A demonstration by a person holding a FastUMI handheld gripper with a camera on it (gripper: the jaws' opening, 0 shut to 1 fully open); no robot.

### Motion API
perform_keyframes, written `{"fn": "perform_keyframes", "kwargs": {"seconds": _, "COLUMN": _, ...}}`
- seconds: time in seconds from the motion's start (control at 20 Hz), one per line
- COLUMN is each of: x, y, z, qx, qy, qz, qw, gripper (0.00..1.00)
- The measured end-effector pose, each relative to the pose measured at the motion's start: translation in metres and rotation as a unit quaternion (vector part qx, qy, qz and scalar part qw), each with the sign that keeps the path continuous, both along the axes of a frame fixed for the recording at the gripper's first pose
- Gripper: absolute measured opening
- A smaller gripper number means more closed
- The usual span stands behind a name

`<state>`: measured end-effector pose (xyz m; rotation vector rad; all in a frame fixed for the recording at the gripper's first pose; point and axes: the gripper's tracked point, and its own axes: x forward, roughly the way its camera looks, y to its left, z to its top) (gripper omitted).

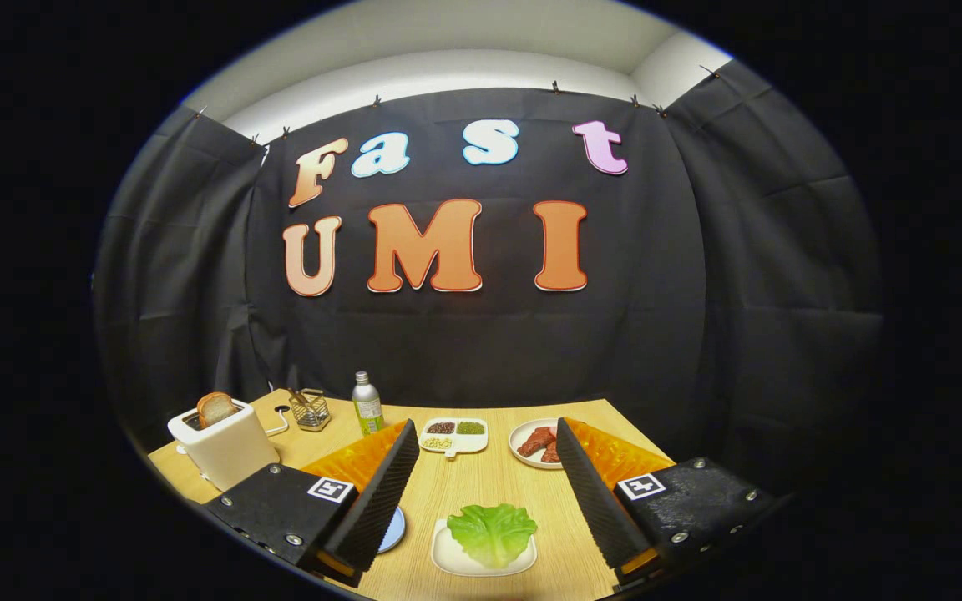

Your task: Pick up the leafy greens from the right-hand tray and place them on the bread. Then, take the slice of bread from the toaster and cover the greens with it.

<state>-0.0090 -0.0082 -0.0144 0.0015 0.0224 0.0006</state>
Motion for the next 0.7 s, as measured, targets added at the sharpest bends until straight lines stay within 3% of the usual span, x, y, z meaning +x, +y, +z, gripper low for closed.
{"fn": "perform_keyframes", "kwargs": {"seconds": 0.4, "x": 0.01, "y": -0.002, "z": -0.023, "qx": -0.003, "qy": 0.016, "qz": 0.0, "qw": 1.0, "gripper": 0.99}}
{"fn": "perform_keyframes", "kwargs": {"seconds": 0.7, "x": 0.023, "y": -0.002, "z": -0.068, "qx": -0.009, "qy": 0.054, "qz": 0.008, "qw": 0.998, "gripper": 0.99}}
